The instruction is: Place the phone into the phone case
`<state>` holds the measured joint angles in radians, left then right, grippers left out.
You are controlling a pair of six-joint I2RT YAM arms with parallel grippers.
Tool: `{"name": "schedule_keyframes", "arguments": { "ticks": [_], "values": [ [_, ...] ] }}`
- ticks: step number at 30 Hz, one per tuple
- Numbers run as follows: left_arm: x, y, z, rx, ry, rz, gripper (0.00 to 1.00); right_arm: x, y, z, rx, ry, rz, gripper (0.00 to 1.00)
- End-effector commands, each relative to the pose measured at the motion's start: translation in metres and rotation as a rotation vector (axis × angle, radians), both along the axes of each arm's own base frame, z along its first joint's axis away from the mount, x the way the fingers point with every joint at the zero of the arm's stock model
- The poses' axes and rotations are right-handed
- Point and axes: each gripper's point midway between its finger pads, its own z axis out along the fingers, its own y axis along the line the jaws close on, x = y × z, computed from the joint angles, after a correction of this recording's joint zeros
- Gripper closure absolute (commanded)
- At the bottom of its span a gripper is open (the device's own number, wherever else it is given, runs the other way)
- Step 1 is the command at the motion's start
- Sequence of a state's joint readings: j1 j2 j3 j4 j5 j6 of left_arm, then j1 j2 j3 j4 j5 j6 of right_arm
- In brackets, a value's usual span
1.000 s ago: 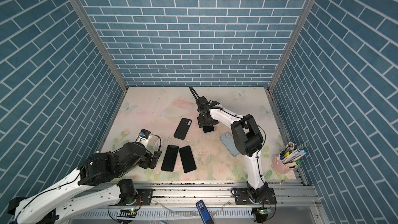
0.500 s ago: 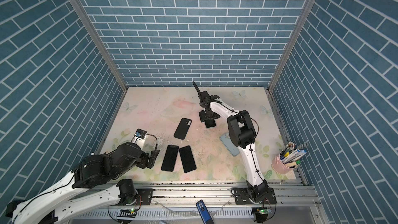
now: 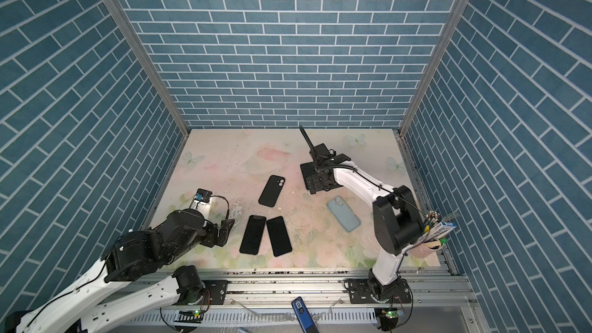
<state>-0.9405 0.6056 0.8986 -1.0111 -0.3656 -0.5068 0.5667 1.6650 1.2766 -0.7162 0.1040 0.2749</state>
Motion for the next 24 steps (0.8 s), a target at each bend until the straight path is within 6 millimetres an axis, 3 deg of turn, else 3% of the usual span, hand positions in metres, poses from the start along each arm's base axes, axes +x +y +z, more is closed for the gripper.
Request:
{"name": "schedule_keyframes", "arguments": {
  "ticks": [1,4,7,14,18,24],
  "values": [
    [-0.001,-0.002,0.004,-0.030,-0.009,-0.012,0.01,-0.029,-0.028,-0.014,0.026,0.049,-0.076,0.07],
    [-0.002,-0.001,0.005,-0.040,-0.012,-0.012,0.00,-0.050,-0.049,-0.034,0.032,0.095,-0.130,0.08],
    [-0.003,0.000,0.005,-0.048,-0.014,-0.014,0.00,-0.056,-0.067,-0.052,0.046,0.153,-0.199,0.12],
    [-0.004,-0.002,0.005,-0.051,-0.011,-0.021,0.00,-0.047,-0.098,-0.069,0.096,0.225,-0.338,0.24],
    [-0.004,-0.002,0.007,-0.061,-0.017,-0.028,0.00,-0.046,-0.101,-0.075,0.119,0.245,-0.354,0.26],
    [-0.005,-0.001,0.009,-0.077,-0.029,-0.028,0.01,-0.054,-0.094,-0.089,0.140,0.309,-0.332,0.40]
  ]
}}
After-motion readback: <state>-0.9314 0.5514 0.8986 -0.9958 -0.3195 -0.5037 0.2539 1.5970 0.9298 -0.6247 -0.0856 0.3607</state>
